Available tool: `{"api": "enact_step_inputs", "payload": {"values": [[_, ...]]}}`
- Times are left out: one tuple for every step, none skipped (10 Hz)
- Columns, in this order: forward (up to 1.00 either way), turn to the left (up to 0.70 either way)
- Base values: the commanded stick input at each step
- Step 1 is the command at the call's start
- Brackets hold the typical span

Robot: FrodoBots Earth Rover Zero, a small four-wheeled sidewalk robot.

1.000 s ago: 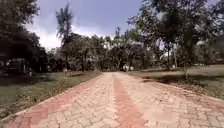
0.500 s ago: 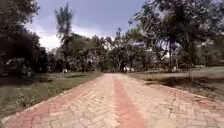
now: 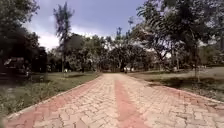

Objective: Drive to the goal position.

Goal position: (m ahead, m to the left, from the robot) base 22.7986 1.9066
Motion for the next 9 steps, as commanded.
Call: {"api": "enact_step_inputs", "payload": {"values": [[0.7, 0.0], [0.7, -0.05], [0.7, -0.35], [0.7, -0.18], [0.7, -0.01], [0.7, 0.0], [0.7, 0.0], [0.7, 0.0], [0.7, 0.0]]}}
